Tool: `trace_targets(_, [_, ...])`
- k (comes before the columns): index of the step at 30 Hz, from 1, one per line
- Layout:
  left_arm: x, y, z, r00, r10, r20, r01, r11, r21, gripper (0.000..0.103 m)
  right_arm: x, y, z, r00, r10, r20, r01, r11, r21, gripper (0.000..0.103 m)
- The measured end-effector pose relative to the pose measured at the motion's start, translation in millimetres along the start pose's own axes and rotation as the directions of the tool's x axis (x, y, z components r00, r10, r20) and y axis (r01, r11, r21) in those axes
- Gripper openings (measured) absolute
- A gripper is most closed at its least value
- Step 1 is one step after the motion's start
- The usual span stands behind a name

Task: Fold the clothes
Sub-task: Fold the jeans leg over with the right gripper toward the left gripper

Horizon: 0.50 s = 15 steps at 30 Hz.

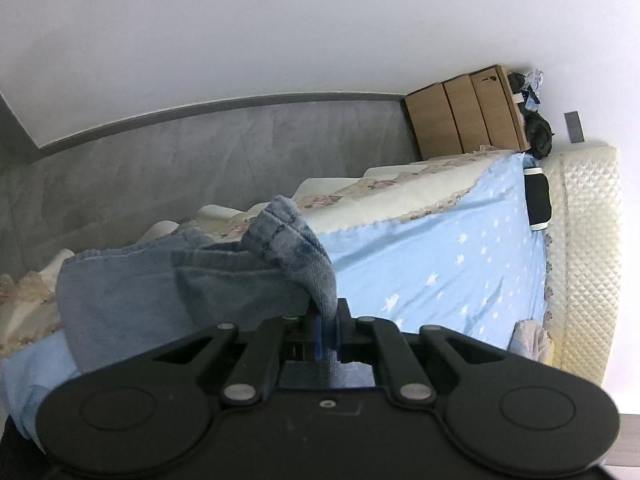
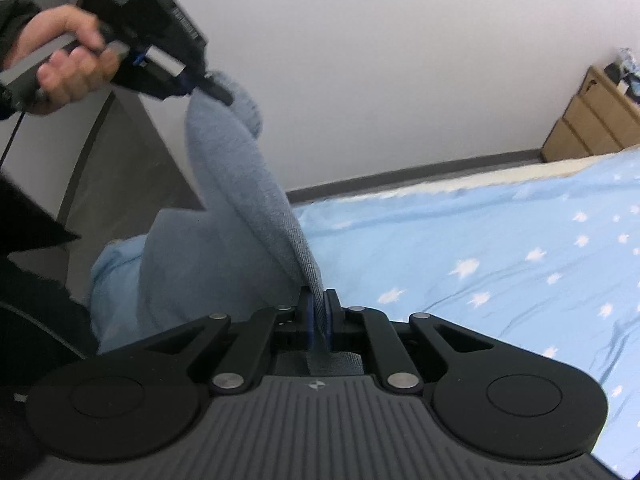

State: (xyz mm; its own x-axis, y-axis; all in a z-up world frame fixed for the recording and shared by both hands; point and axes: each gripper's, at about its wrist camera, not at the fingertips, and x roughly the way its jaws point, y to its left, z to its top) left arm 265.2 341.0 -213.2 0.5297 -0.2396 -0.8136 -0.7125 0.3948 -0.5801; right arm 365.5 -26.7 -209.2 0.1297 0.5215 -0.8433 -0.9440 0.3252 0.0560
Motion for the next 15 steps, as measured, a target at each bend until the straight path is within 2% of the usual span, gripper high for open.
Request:
trace_targets(2, [11, -7, 4, 1.000, 0.014, 0.002, -0.014, 1.000, 0.000, 0.005, 17, -13, 5, 1.000, -0.027, 0.004, 0.027, 0.999, 0.018, 0.005])
trace_targets(6, [56, -21, 20, 0.998, 0.063, 0.008, -0.063, 0.998, 0.012, 0.005, 63, -40, 11, 0.997, -0.080, -0.019, 0.082, 0.993, 0.082, 0.005])
trace_targets(12, [123, -46, 46, 0.991, 0.130, 0.008, -0.130, 0.988, 0.085, 0.006, 123, -80, 15, 0.986, -0.149, -0.076, 0.160, 0.974, 0.160, 0.005])
trace_targets(15, [156, -57, 60, 0.987, 0.158, 0.002, -0.157, 0.981, 0.115, 0.006, 120, -111, 13, 0.982, -0.164, -0.089, 0.178, 0.967, 0.182, 0.005])
